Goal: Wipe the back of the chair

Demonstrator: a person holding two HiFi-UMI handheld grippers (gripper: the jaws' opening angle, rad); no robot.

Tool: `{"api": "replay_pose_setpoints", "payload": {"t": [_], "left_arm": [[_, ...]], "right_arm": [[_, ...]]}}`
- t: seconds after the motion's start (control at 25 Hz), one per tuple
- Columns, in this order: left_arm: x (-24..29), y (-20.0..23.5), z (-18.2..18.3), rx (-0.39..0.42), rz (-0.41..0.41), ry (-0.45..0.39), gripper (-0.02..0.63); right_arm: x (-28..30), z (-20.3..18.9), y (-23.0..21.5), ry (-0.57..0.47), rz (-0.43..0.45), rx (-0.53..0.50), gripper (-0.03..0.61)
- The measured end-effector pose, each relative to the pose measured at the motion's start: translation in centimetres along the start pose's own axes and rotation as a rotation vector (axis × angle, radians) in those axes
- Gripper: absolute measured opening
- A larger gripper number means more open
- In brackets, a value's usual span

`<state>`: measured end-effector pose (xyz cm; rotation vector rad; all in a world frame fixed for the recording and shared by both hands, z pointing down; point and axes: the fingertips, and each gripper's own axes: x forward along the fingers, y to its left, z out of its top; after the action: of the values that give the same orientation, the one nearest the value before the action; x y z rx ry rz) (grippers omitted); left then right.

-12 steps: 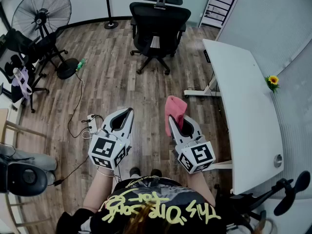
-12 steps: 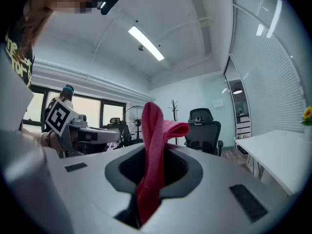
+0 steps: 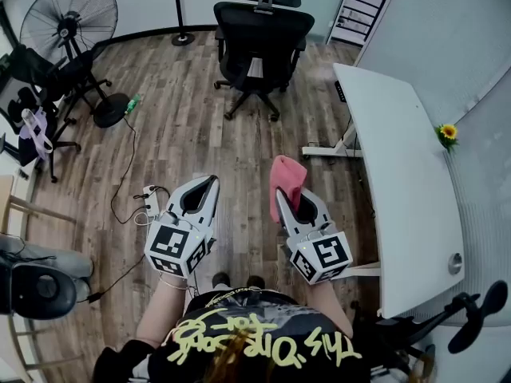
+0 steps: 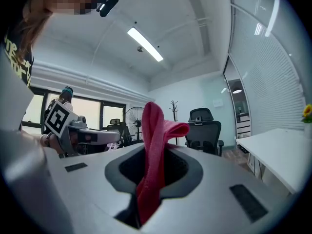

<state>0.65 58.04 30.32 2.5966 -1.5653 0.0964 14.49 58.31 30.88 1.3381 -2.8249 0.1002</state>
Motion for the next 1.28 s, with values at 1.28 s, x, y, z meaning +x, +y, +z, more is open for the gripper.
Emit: {"api": "replay_pose_setpoints", "payload": {"t": [1.28], "left_arm": [[0.7,4.7,-0.7,0.003,-0.122,-0.004,-0.006]], "right_arm": [[3.4,-1.4,2.2,-0.005,-0.113,0.021,0.063]]}}
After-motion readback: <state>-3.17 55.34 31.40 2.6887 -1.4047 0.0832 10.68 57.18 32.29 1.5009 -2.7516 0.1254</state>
